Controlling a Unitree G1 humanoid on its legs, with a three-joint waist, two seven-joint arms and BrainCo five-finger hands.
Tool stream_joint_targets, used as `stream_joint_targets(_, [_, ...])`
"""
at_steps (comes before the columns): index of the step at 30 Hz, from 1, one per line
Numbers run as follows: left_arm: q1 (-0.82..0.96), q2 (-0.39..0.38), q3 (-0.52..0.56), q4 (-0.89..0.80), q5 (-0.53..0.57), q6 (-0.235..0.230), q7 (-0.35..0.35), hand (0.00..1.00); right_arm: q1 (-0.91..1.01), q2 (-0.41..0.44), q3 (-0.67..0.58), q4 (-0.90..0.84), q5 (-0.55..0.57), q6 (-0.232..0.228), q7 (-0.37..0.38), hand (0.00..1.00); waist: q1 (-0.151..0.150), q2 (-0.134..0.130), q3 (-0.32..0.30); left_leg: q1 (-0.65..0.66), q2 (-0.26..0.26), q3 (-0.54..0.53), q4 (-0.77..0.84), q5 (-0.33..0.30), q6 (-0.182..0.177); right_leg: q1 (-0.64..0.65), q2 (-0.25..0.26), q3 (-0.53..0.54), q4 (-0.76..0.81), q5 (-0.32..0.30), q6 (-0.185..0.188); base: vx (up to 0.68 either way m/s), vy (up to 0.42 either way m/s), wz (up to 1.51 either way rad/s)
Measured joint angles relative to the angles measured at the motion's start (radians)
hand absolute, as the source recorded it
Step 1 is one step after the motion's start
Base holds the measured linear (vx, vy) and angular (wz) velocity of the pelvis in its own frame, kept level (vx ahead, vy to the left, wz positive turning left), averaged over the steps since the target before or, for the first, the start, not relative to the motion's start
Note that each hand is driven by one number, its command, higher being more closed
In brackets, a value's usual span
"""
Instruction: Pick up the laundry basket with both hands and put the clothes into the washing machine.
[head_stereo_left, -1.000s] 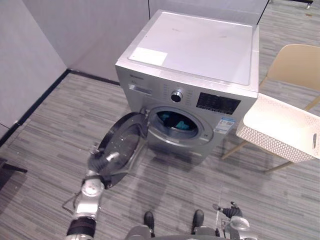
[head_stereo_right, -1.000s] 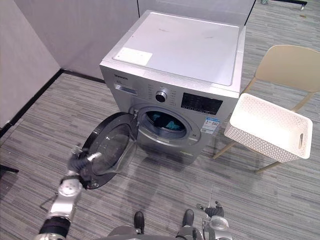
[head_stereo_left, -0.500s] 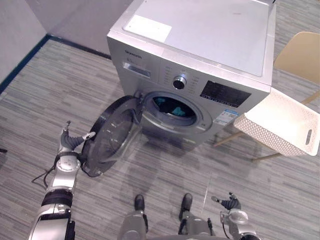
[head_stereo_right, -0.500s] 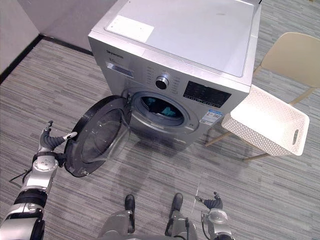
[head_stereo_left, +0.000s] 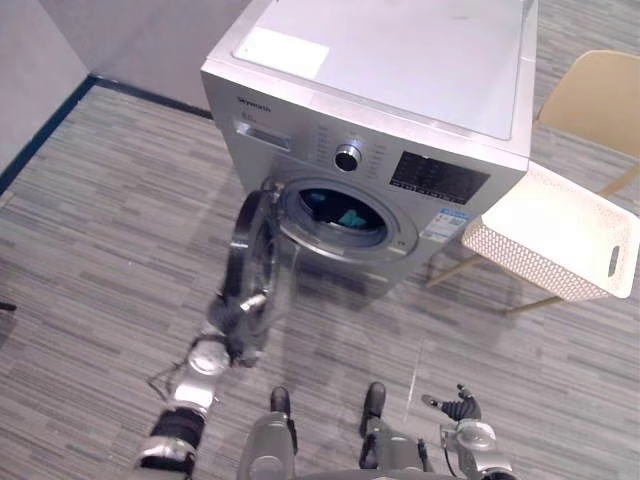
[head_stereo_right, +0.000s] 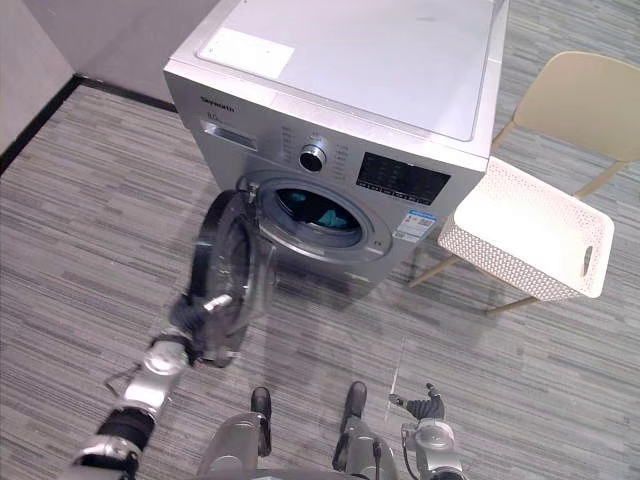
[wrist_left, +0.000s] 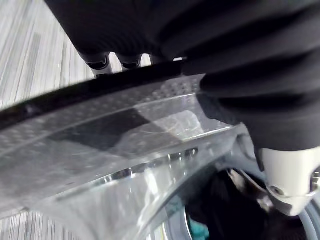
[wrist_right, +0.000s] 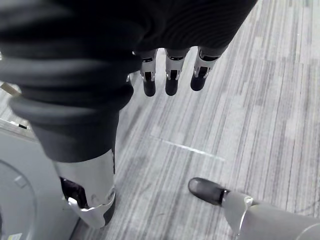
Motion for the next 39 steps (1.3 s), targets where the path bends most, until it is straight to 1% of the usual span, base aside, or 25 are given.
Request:
stream_joint_targets(1, [0.001, -0.007, -0.012, -0.001, 0.000, 0.000, -0.006, 0.00, 0.000, 0.000, 0.000, 0.000, -0.001, 0.000, 0.000, 0.00, -0.004, 0.006, -0.001, 0.008, 0.000, 0.001, -0.004, 0.000, 0.000, 0.005, 0.000, 0.001, 0.000, 0.000, 0.000, 0.04, 0.012, -0.07])
stream_joint_targets(5, [-0.051, -0.020, -0.066, 0.000, -0.002, 0.000, -0.019, 0.00, -0.020, -0.005, 0.001, 0.000, -0.011, 0.000, -0.002, 0.00, -0.055, 0.041, -0.001, 0.034, -0.002, 0.029, -0.016, 0.000, 0.000, 0.004, 0.001, 0.034, 0.001, -0.001, -0.003, 0.00, 0.013, -0.21])
stream_joint_targets(6, [-0.071, -0.020, -0.076, 0.003, -0.002, 0.001, -0.018, 0.00, -0.021, -0.008, 0.001, 0.000, -0.013, 0.001, -0.002, 0.00, -0.059, 0.046, 0.001, 0.034, -0.001, 0.035, -0.018, 0.000, 0.000, 0.000, 0.001, 0.039, 0.002, 0.000, -0.004, -0.06, 0.015, -0.33])
stream_joint_targets(7, [-0.137, -0.020, -0.089, 0.025, 0.001, 0.000, -0.014, 0.00, -0.022, -0.019, 0.002, 0.000, -0.019, 0.007, -0.002, 0.00, -0.073, 0.060, 0.005, 0.034, -0.001, 0.053, -0.026, 0.002, 0.001, -0.017, 0.002, 0.056, 0.004, 0.007, -0.008, -0.06, 0.012, -0.41])
stream_joint_targets(9, [-0.237, -0.015, -0.088, 0.104, 0.003, 0.000, -0.010, 0.00, -0.026, -0.033, 0.002, 0.000, -0.021, 0.015, -0.003, 0.00, -0.085, 0.073, 0.014, 0.028, 0.000, 0.084, -0.031, 0.003, 0.001, -0.043, 0.005, 0.085, 0.001, 0.019, -0.012, -0.08, 0.010, -0.50])
stream_joint_targets(10, [-0.349, 0.006, -0.087, 0.207, 0.007, 0.003, 0.006, 0.00, -0.032, -0.047, 0.002, -0.004, -0.024, 0.018, -0.005, 0.00, -0.103, 0.078, 0.027, 0.013, 0.000, 0.107, -0.032, 0.005, 0.000, -0.073, 0.006, 0.110, 0.001, 0.032, -0.011, -0.10, 0.006, -0.59])
stream_joint_targets(12, [-0.534, 0.081, -0.086, 0.356, 0.031, 0.022, 0.030, 0.00, -0.051, -0.058, 0.002, -0.006, -0.025, 0.018, -0.013, 0.00, -0.128, 0.070, 0.057, -0.020, 0.003, 0.150, -0.025, 0.006, 0.000, -0.126, 0.011, 0.158, -0.004, 0.058, -0.008, -0.12, -0.021, -0.67])
stream_joint_targets(13, [-0.690, 0.170, -0.088, 0.458, 0.043, 0.034, 0.047, 0.00, -0.066, -0.061, 0.003, -0.013, -0.025, 0.018, -0.021, 0.00, -0.153, 0.055, 0.085, -0.057, 0.005, 0.178, -0.020, 0.010, 0.001, -0.171, 0.015, 0.186, -0.017, 0.084, -0.009, -0.13, -0.065, -0.60])
stream_joint_targets(14, [-0.772, 0.220, -0.089, 0.494, 0.045, 0.044, 0.052, 0.00, -0.064, -0.059, 0.007, -0.031, -0.023, 0.018, -0.023, 0.00, -0.160, 0.045, 0.096, -0.084, 0.010, 0.193, -0.011, 0.010, 0.000, -0.202, 0.017, 0.207, -0.021, 0.096, -0.007, -0.10, -0.077, -0.48])
stream_joint_targets(15, [-0.825, 0.247, -0.090, 0.511, 0.054, 0.060, 0.054, 0.00, -0.056, -0.057, 0.014, -0.047, -0.021, 0.017, -0.025, 0.00, -0.162, 0.040, 0.104, -0.105, 0.020, 0.202, -0.002, 0.009, 0.000, -0.221, 0.019, 0.218, -0.026, 0.105, -0.009, -0.08, -0.074, -0.34])
stream_joint_targets(16, [-0.900, 0.288, -0.113, 0.538, 0.066, 0.071, 0.051, 0.00, -0.042, -0.055, 0.014, -0.070, -0.015, 0.017, -0.032, 0.00, -0.159, 0.035, 0.121, -0.134, 0.026, 0.214, 0.012, 0.008, 0.000, -0.244, 0.018, 0.228, -0.037, 0.118, -0.005, -0.06, -0.057, -0.20])
stream_joint_targets(17, [-0.916, 0.300, -0.136, 0.545, 0.075, 0.072, 0.042, 0.00, -0.027, -0.049, 0.015, -0.091, -0.006, 0.015, -0.040, 0.00, -0.155, 0.036, 0.122, -0.158, 0.034, 0.221, 0.024, 0.007, 0.000, -0.264, 0.020, 0.230, -0.040, 0.124, -0.009, -0.07, -0.062, -0.17])
stream_joint_targets(19, [-0.931, 0.314, -0.140, 0.547, 0.080, 0.072, 0.047, 0.00, -0.015, -0.025, 0.041, -0.132, 0.016, 0.006, -0.048, 0.00, -0.150, 0.023, 0.130, -0.213, 0.057, 0.229, 0.060, -0.003, -0.004, -0.303, 0.033, 0.234, -0.046, 0.135, -0.011, -0.06, -0.067, -0.07])
stream_joint_targets(21, [-0.954, 0.325, -0.140, 0.547, 0.079, 0.074, 0.047, 0.00, -0.015, 0.007, 0.073, -0.196, 0.025, -0.023, -0.050, 0.00, -0.148, 0.015, 0.134, -0.284, 0.082, 0.225, 0.108, -0.015, -0.008, -0.351, 0.046, 0.232, -0.047, 0.145, -0.009, -0.07, -0.061, -0.02])
stream_joint_targets(22, [-0.954, 0.325, -0.140, 0.547, 0.079, 0.074, 0.048, 0.00, -0.016, 0.010, 0.084, -0.206, 0.026, -0.026, -0.050, 0.00, -0.148, 0.013, 0.136, -0.289, 0.086, 0.225, 0.118, -0.019, -0.010, -0.353, 0.048, 0.232, -0.047, 0.147, -0.010, -0.03, -0.031, -0.05])
stream_joint_targets(25, [-0.954, 0.285, -0.098, 0.544, 0.072, 0.079, 0.050, 0.00, 0.012, 0.021, 0.100, -0.255, 0.053, -0.037, -0.051, 0.00, -0.132, 0.012, 0.136, -0.290, 0.100, 0.215, 0.140, -0.028, -0.010, -0.340, 0.055, 0.224, -0.045, 0.147, -0.010, 0.01, -0.010, 0.03])
stream_joint_targets(27, [-0.907, 0.242, -0.023, 0.459, 0.057, 0.075, 0.074, 0.00, 0.035, 0.022, 0.101, -0.272, 0.064, -0.042, -0.051, 0.00, -0.128, 0.012, 0.136, -0.284, 0.105, 0.185, 0.144, -0.028, -0.010, -0.315, 0.058, 0.208, -0.041, 0.147, -0.010, 0.02, -0.010, 0.25])
stream_joint_targets(30, [-0.796, 0.192, 0.037, 0.365, 0.018, 0.050, 0.102, 0.00, 0.056, 0.023, 0.102, -0.273, 0.064, -0.041, -0.057, 0.00, -0.122, 0.013, 0.135, -0.242, 0.107, 0.159, 0.134, -0.027, -0.010, -0.260, 0.061, 0.189, -0.040, 0.134, -0.009, 0.03, -0.021, 0.26])
stream_joint_targets(31, [-0.718, 0.164, 0.054, 0.323, -0.002, 0.045, 0.116, 0.00, 0.066, 0.025, 0.102, -0.273, 0.064, -0.038, -0.061, 0.00, -0.120, 0.013, 0.135, -0.210, 0.105, 0.144, 0.129, -0.028, -0.011, -0.225, 0.060, 0.172, -0.031, 0.108, -0.020, 0.05, -0.037, 0.33])
stream_joint_targets(33, [-0.577, 0.119, 0.071, 0.268, -0.025, 0.041, 0.116, 0.00, 0.079, 0.028, 0.101, -0.271, 0.064, -0.027, -0.061, 0.00, -0.102, 0.015, 0.132, -0.150, 0.104, 0.129, 0.105, -0.023, -0.019, -0.169, 0.063, 0.149, -0.017, 0.083, -0.032, 0.06, -0.054, 0.31])
stream_joint_targets(34, [-0.461, 0.089, 0.084, 0.225, -0.040, 0.041, 0.116, 0.00, 0.087, 0.028, 0.099, -0.266, 0.063, -0.020, -0.061, 0.00, -0.090, 0.017, 0.122, -0.114, 0.104, 0.123, 0.088, -0.018, -0.025, -0.141, 0.065, 0.136, 0.001, 0.059, -0.032, 0.04, -0.052, 0.23])
stream_joint_targets(36, [-0.274, 0.047, 0.089, 0.195, -0.060, 0.042, 0.111, 0.00, 0.099, 0.028, 0.087, -0.252, 0.062, -0.010, -0.060, 0.00, -0.071, 0.021, 0.081, -0.063, 0.102, 0.108, 0.052, -0.009, -0.038, -0.106, 0.066, 0.116, 0.024, 0.027, -0.035, 0.07, -0.060, 0.31])
stream_joint_targets(37, [-0.163, 0.021, 0.099, 0.194, -0.081, 0.042, 0.108, 0.00, 0.104, 0.028, 0.065, -0.223, 0.060, -0.004, -0.059, 0.00, -0.066, 0.021, 0.041, -0.035, 0.093, 0.093, 0.022, 0.000, -0.044, -0.083, 0.065, 0.100, 0.024, 0.010, -0.032, 0.09, -0.040, 0.43])
stream_joint_targets(38, [-0.084, 0.005, 0.120, 0.194, -0.090, 0.042, 0.098, 0.00, 0.101, 0.027, 0.045, -0.195, 0.059, -0.001, -0.058, 0.00, -0.062, 0.023, 0.021, -0.010, 0.084, 0.081, -0.005, 0.009, -0.049, -0.059, 0.064, 0.087, 0.022, 0.002, -0.032, 0.10, -0.016, 0.50])
stream_joint_targets(39, [0.001, -0.006, 0.147, 0.196, -0.097, 0.044, 0.083, 0.00, 0.100, 0.022, 0.024, -0.162, 0.058, -0.001, -0.057, 0.00, -0.045, 0.026, -0.001, 0.022, 0.077, 0.068, -0.040, 0.023, -0.050, -0.033, 0.063, 0.073, 0.020, -0.012, -0.027, 0.10, -0.006, 0.38])
